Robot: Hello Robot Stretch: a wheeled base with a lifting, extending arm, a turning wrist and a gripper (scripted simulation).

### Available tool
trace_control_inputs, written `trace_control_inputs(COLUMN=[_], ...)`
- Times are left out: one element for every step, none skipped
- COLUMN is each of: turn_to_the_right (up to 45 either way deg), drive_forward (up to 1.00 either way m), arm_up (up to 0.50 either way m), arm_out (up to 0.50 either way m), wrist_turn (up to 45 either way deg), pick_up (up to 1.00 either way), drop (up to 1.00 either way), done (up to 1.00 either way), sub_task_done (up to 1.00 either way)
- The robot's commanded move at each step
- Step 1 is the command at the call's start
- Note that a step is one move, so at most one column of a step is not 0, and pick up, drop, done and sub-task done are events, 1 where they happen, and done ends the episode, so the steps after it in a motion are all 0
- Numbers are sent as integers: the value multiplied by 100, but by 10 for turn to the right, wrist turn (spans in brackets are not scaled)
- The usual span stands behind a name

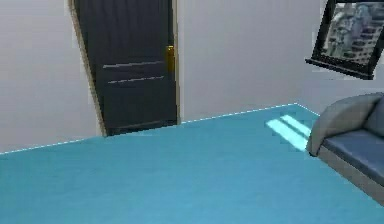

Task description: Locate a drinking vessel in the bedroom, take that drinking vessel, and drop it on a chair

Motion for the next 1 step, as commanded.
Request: trace_control_inputs(turn_to_the_right=[-450], drive_forward=[0], arm_up=[0], arm_out=[0], wrist_turn=[0], pick_up=[0], drop=[0], done=[0], sub_task_done=[0])
